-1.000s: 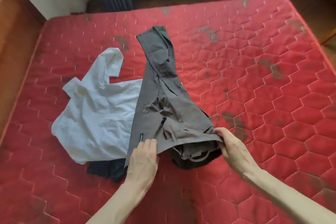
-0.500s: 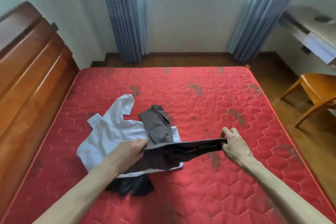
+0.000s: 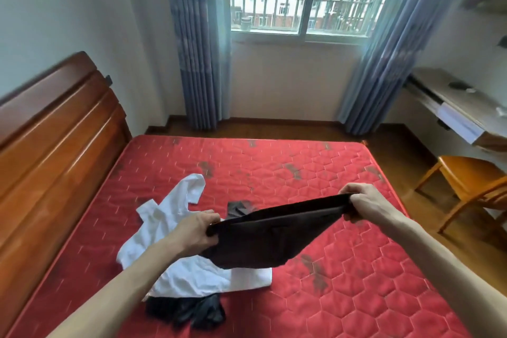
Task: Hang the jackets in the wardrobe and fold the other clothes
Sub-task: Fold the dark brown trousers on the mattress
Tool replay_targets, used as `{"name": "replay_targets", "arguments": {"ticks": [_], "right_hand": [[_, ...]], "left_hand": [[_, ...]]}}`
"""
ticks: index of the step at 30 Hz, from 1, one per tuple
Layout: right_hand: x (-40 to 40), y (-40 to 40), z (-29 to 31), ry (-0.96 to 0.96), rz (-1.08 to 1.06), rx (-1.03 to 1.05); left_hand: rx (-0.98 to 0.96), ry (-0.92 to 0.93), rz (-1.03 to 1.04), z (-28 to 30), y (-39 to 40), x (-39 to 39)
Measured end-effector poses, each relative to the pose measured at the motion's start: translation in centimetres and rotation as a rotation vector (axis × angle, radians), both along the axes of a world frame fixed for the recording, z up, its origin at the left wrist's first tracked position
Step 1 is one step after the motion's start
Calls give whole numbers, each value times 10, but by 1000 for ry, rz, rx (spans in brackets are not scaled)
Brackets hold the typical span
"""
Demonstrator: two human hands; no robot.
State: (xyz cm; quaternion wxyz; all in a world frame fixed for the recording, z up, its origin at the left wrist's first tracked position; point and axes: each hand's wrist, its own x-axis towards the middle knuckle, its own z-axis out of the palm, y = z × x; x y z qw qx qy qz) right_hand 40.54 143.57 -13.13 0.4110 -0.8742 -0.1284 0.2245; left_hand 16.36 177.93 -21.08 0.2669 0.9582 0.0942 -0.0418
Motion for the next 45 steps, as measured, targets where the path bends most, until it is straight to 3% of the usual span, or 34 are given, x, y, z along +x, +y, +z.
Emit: {"name": "replay_targets", "arguments": {"ticks": [4,8,11,15,18,21,26,33,39,45], "right_hand": [[13,2,31,39,-159,134],[29,0,64,144,-331,337],[42,-1,93,229,-347,445],[53,-10,130,228,-54,339],[51,-16,150,124,236,178],[47,-18,162,7,398,119],[38,-31,171,-252,592,61],[19,-51,189,-498,718,83],[2,-51,193,-1074,843,-168],[2,-51,181,-1108,824,-166]], "left_hand": [[-64,-257,65,23,3,7],[182,-585,-59,55,6,10],[472,-531,-269,81,12,15],[390,-549,-311,115,28,31],[294,-522,-357,134,35,41],[307,-425,-367,142,40,44],[499,-452,-333,159,41,48],[680,-700,-362,184,46,49],[690,-772,-378,209,52,51],[621,-796,-263,212,56,56]]}}
